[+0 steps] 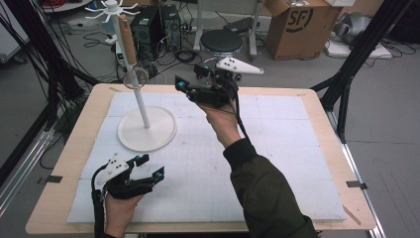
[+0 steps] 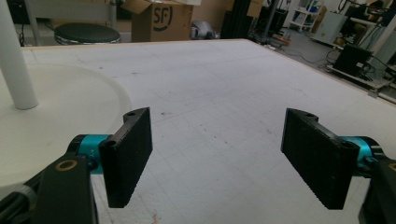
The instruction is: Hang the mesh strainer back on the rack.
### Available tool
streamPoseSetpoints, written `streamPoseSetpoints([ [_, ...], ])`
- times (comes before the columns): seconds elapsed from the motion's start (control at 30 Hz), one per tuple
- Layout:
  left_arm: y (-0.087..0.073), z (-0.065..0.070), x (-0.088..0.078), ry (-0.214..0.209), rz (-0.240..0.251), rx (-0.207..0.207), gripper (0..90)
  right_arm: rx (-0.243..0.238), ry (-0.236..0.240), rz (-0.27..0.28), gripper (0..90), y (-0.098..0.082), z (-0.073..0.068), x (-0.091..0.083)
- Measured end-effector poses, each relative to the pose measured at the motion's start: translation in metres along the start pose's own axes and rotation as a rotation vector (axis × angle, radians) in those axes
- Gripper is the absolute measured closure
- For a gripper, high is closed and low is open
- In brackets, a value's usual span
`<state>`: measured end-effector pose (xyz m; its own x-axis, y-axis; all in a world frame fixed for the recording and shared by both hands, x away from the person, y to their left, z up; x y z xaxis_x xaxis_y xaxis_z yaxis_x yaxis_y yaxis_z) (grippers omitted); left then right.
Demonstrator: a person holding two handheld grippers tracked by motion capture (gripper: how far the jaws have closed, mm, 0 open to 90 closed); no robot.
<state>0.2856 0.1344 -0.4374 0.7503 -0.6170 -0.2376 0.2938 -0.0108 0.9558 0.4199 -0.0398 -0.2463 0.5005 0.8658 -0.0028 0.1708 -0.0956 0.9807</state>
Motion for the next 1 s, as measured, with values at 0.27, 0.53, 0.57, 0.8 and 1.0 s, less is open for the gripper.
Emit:
streamPoseSetpoints([
  [0.27, 0.000, 0.004, 0.003, -0.004, -0.006, 0.013, 25.0, 0.002, -0.025, -0.003, 15.9, -0.023, 0.006, -0.040],
  [0.53, 0.001, 0.005, 0.003, -0.009, 0.006, 0.016, 24.6, 0.001, -0.044, -0.027, 14.9, -0.043, 0.010, -0.072],
  [0.57, 0.001, 0.005, 0.003, -0.009, 0.007, 0.016, 24.6, 0.002, -0.044, -0.022, 14.8, -0.045, 0.010, -0.074],
  [0.8, 0.002, 0.007, 0.004, -0.013, 0.012, 0.027, 24.5, 0.009, -0.064, -0.025, 14.8, -0.058, 0.015, -0.093],
  [1.0, 0.003, 0.010, 0.006, -0.026, 0.025, 0.031, 24.4, 0.006, -0.084, -0.028, 14.8, -0.066, 0.019, -0.112],
])
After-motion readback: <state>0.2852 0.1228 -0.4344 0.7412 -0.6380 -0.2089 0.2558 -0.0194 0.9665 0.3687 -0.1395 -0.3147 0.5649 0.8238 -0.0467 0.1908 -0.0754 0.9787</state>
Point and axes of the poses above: each handheld gripper's, and its own axes: x roughly forward along the jaws, y roughly out of its top, z roughly to its right, the point moved 7 cm from there along x, roughly forward along the jaws, and after that the axes turned 3 degrees about y, right-handed, at the moved point
